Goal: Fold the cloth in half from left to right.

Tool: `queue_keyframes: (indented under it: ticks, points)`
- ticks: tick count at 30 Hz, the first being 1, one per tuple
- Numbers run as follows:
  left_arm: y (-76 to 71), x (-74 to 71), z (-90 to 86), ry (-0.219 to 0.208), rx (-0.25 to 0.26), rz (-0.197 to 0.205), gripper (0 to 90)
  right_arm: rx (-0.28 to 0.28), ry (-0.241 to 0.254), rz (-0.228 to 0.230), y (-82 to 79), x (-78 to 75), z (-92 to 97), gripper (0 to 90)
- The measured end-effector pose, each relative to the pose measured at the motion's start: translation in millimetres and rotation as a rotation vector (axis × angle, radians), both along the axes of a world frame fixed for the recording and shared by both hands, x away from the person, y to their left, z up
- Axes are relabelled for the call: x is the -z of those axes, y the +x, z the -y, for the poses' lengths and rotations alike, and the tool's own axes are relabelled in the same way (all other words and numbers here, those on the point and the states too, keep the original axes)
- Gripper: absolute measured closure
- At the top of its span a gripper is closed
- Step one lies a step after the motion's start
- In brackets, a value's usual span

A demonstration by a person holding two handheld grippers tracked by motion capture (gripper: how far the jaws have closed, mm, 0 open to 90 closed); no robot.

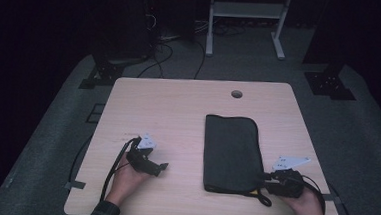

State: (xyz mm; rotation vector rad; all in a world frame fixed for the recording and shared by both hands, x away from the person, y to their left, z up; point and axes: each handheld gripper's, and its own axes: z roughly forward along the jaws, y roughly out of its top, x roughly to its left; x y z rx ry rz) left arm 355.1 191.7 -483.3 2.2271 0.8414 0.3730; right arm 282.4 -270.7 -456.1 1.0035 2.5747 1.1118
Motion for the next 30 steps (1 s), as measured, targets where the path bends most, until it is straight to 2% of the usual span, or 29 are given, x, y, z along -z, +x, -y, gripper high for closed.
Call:
queue_keyframes:
  ticks: [3,4,6,12,14,20,25,30]
  points:
    - [-0.5,-0.1,0.3,-0.004,0.001,-0.003,0.0,-0.022,-0.042,-0.012,-2.4,5.1,-1.5,61.1]
    - [-0.4,-0.1,0.8,-0.013,0.007,-0.006,0.0,-0.033,-0.079,-0.007,-3.6,8.2,-3.1,59.8]
    - [0.4,-0.7,2.4,-0.025,0.015,-0.013,0.0,-0.040,-0.094,0.001,-4.4,9.0,-4.9,57.4]
    - [6.5,-10.8,11.1,-0.056,0.019,0.004,0.0,-0.002,-0.030,0.027,8.2,1.0,-3.2,48.0]
    - [10.5,-15.8,16.0,-0.050,0.016,0.007,0.0,0.008,-0.016,0.038,16.5,-1.4,-3.4,46.9]
    - [25.3,-26.9,35.2,-0.078,0.034,0.004,0.0,0.065,0.010,0.079,49.9,-10.3,-2.5,43.8]
    - [38.7,-33.3,52.5,-0.090,0.046,-0.001,0.0,0.100,0.023,0.094,73.1,-16.3,-0.1,42.1]
    - [52.6,-39.0,71.4,-0.089,0.073,0.014,3.1,0.123,0.033,0.095,96.8,-19.1,1.1,40.9]
